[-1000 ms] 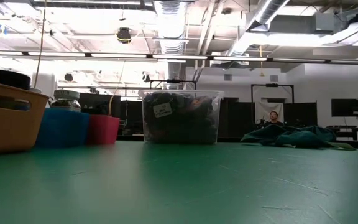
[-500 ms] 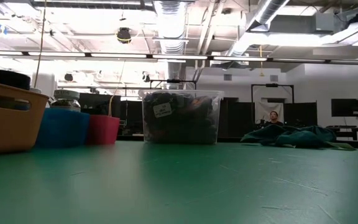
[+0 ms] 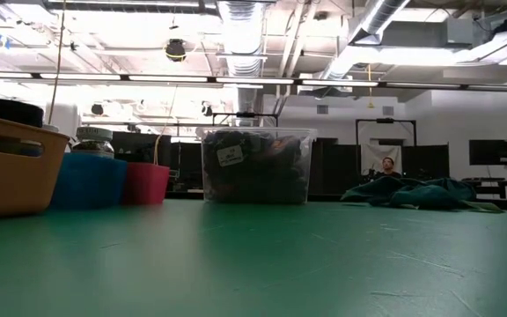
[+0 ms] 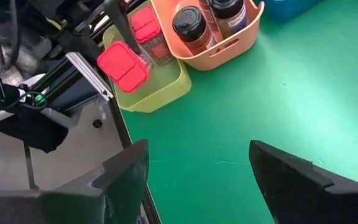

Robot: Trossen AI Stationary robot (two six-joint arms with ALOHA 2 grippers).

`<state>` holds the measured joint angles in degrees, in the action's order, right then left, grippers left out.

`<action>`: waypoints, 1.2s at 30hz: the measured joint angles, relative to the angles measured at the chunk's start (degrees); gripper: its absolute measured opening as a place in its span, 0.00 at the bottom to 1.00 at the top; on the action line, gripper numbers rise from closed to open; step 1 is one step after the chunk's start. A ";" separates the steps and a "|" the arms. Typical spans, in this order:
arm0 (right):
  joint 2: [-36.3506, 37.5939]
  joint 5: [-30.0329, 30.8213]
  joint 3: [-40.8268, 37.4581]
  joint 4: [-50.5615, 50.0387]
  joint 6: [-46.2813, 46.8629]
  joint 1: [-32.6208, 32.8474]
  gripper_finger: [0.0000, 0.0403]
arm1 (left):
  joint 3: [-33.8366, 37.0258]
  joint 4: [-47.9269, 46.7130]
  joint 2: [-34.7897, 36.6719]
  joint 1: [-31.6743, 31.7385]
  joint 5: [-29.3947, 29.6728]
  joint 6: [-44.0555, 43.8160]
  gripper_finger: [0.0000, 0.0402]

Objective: Sort spices by type
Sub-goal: Put the red seasoning can into the yellow bin

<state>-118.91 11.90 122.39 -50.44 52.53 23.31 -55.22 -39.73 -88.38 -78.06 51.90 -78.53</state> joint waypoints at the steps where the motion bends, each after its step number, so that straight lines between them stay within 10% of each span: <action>1: 0.00 0.00 0.00 0.00 0.00 0.00 0.75 | 0.00 0.22 -0.49 0.00 -0.02 -0.85 0.47; 36: 0.04 -0.02 0.00 0.10 -1.51 -0.90 0.75 | -0.01 4.76 -1.61 5.89 -11.40 6.01 0.56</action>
<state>-118.87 11.88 122.39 -50.35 51.02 22.41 -55.23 -34.97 -89.99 -72.17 40.50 -72.51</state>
